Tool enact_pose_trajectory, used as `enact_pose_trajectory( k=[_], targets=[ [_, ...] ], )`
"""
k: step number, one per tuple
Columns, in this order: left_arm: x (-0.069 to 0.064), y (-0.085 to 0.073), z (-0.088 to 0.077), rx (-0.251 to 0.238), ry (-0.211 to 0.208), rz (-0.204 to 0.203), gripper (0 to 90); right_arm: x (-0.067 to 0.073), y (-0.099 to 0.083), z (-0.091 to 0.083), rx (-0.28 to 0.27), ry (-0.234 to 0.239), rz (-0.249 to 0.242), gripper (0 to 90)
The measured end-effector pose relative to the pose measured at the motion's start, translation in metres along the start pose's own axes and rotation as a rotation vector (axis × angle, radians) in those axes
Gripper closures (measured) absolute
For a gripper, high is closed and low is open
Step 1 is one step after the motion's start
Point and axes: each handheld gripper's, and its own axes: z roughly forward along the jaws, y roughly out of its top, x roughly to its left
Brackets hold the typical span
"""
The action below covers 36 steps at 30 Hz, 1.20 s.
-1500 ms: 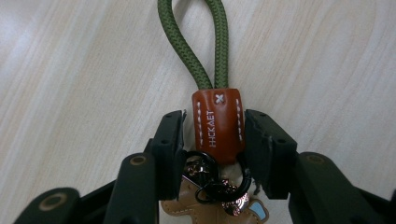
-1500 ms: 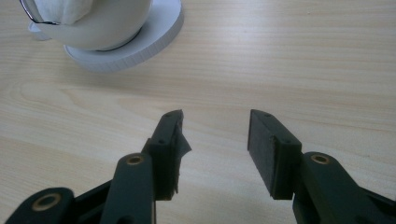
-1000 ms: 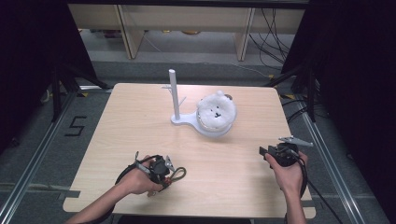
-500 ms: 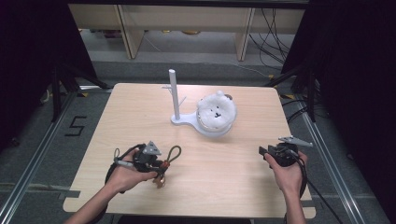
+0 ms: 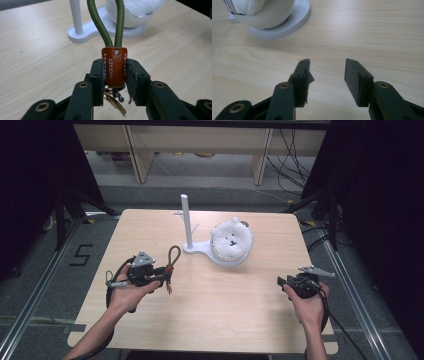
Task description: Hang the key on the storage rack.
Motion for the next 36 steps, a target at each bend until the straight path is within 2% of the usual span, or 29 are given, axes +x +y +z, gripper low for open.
enact_pose_trajectory(
  k=[1, 2, 3, 4, 5, 7, 11, 14, 15, 16, 19, 20, 23, 24, 32, 36],
  targets=[
    [0.002, 0.001, -0.001, 0.005, 0.009, 0.004, 67.8, 0.000, 0.000, 0.000, 0.002, -0.014, -0.004, 56.2],
    [0.002, 0.002, 0.001, -0.023, 0.013, -0.018, 67.9, 0.000, 0.000, 0.000, 0.001, -0.014, -0.004, 56.2],
    [0.003, 0.002, 0.002, -0.032, 0.019, -0.022, 67.9, 0.000, 0.000, 0.001, -0.007, -0.008, -0.005, 56.2],
    [0.005, 0.003, 0.001, -0.024, 0.019, -0.009, 67.8, 0.000, 0.000, 0.000, 0.007, -0.013, -0.004, 56.2],
    [0.005, 0.004, 0.002, -0.039, 0.030, -0.028, 67.8, 0.000, 0.000, 0.000, 0.004, -0.008, -0.003, 56.2],
    [0.007, 0.005, 0.002, -0.046, 0.036, -0.028, 67.9, -0.001, 0.000, 0.001, -0.005, 0.010, -0.001, 56.2],
    [0.010, 0.009, 0.002, -0.080, 0.047, -0.045, 67.8, -0.002, 0.000, 0.000, -0.008, 0.009, -0.001, 56.2],
    [0.012, 0.014, 0.001, -0.105, 0.058, -0.041, 67.8, -0.001, 0.000, 0.001, -0.007, 0.007, -0.001, 56.2],
    [0.012, 0.017, 0.001, -0.111, 0.060, -0.039, 67.8, 0.000, 0.000, 0.001, -0.005, 0.005, 0.012, 56.2],
    [0.013, 0.019, 0.002, -0.119, 0.064, -0.039, 67.8, 0.003, -0.001, 0.000, 0.006, 0.005, 0.045, 56.2],
    [0.015, 0.027, 0.004, -0.133, 0.070, -0.035, 67.8, 0.003, 0.000, -0.001, 0.014, 0.000, 0.040, 56.2],
    [0.016, 0.029, 0.005, -0.136, 0.073, -0.034, 67.8, 0.003, -0.001, 0.001, -0.001, 0.001, 0.041, 56.2],
    [0.018, 0.034, 0.010, -0.141, 0.078, -0.026, 67.8, 0.003, -0.001, 0.001, 0.013, -0.015, 0.036, 56.2],
    [0.019, 0.036, 0.011, -0.140, 0.078, -0.022, 67.8, 0.003, -0.001, 0.002, 0.005, 0.001, 0.036, 56.2],
    [0.021, 0.050, 0.019, -0.154, 0.092, -0.013, 67.8, 0.002, -0.002, 0.001, 0.008, 0.007, 0.045, 56.2],
    [0.024, 0.057, 0.023, -0.159, 0.105, -0.024, 67.8, 0.002, -0.002, 0.002, 0.010, 0.002, 0.047, 56.2]
  ],
)
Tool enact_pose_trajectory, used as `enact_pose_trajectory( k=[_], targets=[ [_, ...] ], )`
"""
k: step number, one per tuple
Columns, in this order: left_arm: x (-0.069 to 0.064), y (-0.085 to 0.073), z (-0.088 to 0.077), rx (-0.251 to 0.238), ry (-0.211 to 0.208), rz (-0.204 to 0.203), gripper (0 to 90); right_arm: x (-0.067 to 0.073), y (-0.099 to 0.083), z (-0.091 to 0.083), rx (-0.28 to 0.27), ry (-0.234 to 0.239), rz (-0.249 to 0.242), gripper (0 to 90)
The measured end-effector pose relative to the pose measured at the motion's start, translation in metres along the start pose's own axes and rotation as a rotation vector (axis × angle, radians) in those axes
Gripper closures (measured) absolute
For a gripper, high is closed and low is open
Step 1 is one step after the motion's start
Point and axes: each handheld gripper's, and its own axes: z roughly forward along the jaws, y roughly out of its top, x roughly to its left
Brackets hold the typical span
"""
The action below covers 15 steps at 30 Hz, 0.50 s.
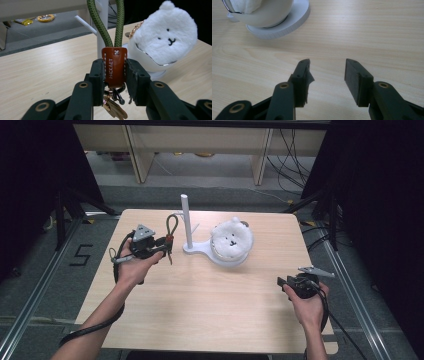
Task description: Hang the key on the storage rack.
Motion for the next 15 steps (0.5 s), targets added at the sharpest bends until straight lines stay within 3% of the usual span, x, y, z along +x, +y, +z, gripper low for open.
enact_pose_trajectory(
  k=[5, 8, 13, 14, 15],
  targets=[
    [0.005, 0.004, 0.007, -0.003, 0.009, -0.006, 67.8, 0.000, 0.000, 0.000, 0.000, 0.001, -0.001, 56.2],
    [0.005, 0.004, 0.011, -0.004, 0.011, -0.011, 67.8, -0.005, 0.000, 0.002, -0.007, -0.010, -0.048, 56.2],
    [0.007, 0.007, 0.016, -0.005, 0.011, -0.028, 67.8, -0.004, 0.000, 0.001, -0.002, -0.004, -0.045, 56.2],
    [0.007, 0.007, 0.017, -0.005, 0.014, -0.035, 67.7, -0.001, 0.000, -0.001, 0.016, -0.013, -0.002, 56.2],
    [0.007, 0.007, 0.018, -0.003, 0.014, -0.035, 67.7, -0.001, 0.000, -0.001, 0.007, -0.004, -0.009, 56.2]
  ],
)
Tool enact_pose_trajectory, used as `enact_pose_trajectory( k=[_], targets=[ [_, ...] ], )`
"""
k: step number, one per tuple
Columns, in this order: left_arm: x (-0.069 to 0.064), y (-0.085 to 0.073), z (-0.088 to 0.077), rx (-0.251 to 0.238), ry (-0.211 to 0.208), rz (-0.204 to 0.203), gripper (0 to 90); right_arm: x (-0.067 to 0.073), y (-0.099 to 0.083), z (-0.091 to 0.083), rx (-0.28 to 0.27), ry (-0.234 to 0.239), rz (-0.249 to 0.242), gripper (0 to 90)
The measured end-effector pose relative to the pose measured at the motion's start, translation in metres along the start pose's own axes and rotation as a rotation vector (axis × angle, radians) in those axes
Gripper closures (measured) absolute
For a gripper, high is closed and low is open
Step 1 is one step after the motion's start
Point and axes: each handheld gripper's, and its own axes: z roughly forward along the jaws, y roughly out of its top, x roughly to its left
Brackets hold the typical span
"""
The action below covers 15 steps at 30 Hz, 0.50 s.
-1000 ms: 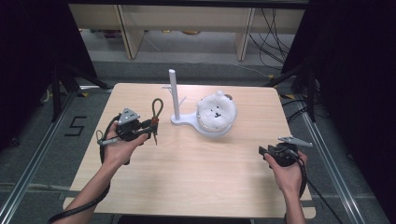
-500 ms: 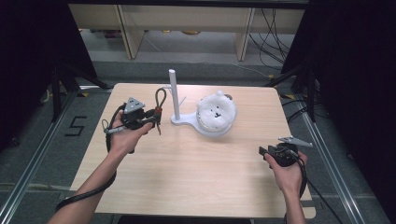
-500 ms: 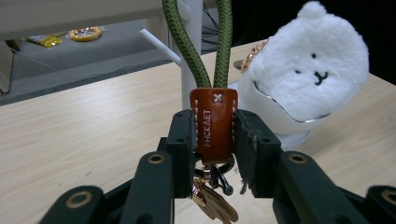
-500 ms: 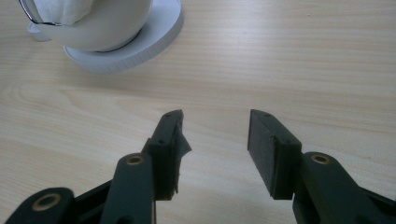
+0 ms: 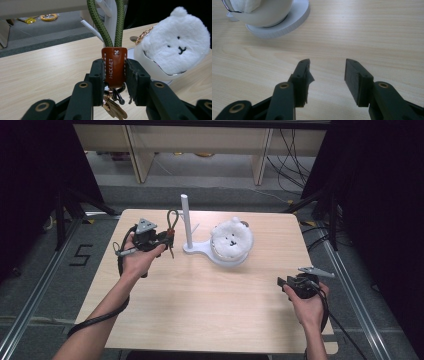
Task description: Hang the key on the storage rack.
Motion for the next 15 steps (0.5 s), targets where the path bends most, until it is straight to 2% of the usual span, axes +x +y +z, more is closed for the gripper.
enact_pose_trajectory(
  k=[3, 9, 15],
  targets=[
    [0.002, 0.000, 0.004, 0.010, 0.001, -0.001, 67.7, 0.000, 0.000, 0.001, -0.013, -0.003, 0.005, 56.2],
    [0.003, -0.002, 0.010, 0.020, 0.005, -0.019, 67.7, 0.000, 0.000, -0.001, -0.001, -0.006, 0.003, 56.2],
    [0.000, -0.004, 0.015, 0.027, 0.001, -0.021, 67.6, -0.001, -0.001, 0.001, -0.014, 0.004, 0.006, 56.2]
  ],
)
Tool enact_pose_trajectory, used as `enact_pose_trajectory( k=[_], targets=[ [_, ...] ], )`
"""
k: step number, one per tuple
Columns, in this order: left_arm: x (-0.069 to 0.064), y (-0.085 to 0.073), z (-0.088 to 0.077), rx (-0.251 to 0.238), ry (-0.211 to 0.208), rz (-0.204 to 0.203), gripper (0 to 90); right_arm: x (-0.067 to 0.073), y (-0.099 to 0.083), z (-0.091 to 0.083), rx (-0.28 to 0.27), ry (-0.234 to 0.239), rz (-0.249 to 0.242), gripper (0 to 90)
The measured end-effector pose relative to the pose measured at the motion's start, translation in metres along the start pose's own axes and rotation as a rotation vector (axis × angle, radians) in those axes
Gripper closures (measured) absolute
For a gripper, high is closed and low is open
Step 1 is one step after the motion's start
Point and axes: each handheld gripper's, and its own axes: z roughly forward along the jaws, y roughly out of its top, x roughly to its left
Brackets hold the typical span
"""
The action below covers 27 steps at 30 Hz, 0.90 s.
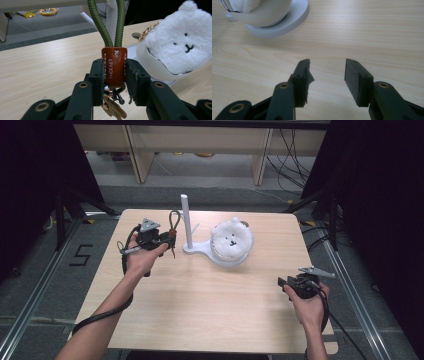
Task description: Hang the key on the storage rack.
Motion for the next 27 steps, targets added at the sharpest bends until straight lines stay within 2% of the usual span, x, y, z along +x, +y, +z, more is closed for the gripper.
enact_pose_trajectory(
  k=[3, 5, 6, 8, 27],
  targets=[
    [-0.001, 0.000, 0.003, 0.007, -0.001, -0.002, 67.5, 0.000, 0.000, 0.000, 0.002, -0.005, -0.003, 56.1],
    [-0.002, 0.000, 0.005, 0.006, 0.003, -0.002, 67.5, -0.003, 0.001, -0.001, -0.003, -0.013, -0.042, 56.1],
    [-0.002, 0.000, 0.006, 0.009, 0.004, 0.001, 67.4, -0.001, 0.000, -0.001, 0.000, -0.007, -0.014, 56.1],
    [-0.003, 0.000, 0.008, 0.013, 0.004, -0.001, 67.4, 0.000, 0.000, 0.000, 0.000, 0.000, 0.001, 56.0],
    [-0.007, -0.001, 0.019, 0.023, -0.004, 0.000, 65.6, -0.001, 0.000, -0.001, 0.001, 0.000, 0.004, 55.7]
  ],
)
